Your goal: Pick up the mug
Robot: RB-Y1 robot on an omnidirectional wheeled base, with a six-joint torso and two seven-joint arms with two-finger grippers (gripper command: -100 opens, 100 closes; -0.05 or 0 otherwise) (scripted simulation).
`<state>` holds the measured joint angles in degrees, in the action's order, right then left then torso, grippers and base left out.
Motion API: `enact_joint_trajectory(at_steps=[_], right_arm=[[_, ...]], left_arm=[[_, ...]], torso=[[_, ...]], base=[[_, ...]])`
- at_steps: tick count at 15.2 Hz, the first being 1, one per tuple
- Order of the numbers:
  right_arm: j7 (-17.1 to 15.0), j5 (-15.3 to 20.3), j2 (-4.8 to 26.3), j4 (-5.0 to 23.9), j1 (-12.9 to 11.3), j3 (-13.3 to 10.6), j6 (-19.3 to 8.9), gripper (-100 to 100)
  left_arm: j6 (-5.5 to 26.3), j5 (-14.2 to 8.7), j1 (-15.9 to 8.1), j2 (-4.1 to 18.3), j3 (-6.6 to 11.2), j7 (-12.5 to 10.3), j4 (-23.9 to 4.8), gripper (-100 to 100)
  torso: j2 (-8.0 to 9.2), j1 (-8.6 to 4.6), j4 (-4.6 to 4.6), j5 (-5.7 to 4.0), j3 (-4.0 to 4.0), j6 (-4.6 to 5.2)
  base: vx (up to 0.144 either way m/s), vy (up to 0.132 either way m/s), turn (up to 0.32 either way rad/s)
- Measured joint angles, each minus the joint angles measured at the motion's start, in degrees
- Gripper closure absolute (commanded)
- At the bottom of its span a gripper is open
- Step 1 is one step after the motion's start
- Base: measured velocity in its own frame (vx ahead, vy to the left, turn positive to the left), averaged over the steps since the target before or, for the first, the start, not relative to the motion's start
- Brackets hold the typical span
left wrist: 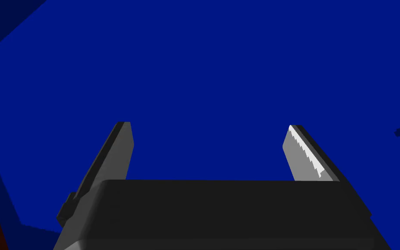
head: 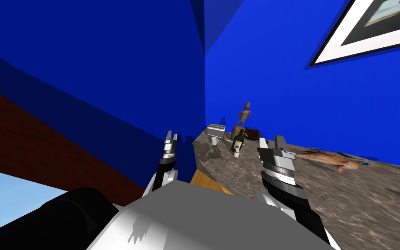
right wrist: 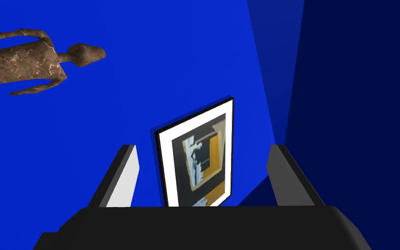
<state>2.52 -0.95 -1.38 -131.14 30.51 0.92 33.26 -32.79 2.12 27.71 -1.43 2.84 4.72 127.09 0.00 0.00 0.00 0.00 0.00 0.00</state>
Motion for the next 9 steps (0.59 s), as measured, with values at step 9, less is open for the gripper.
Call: enact_joint_trajectory(at_steps=[9], right_arm=[[5.56,-0.55,7.59,5.74,-6.48,0.09,-6.81,-100]], left_arm=[[0.00,0.00,-0.01,0.00,0.00,0.00,0.00,0]], torso=[[0.05,0.06,0.01,0.01,0.02,-0.03]], base=[[-0.017,0.016,0.069]])
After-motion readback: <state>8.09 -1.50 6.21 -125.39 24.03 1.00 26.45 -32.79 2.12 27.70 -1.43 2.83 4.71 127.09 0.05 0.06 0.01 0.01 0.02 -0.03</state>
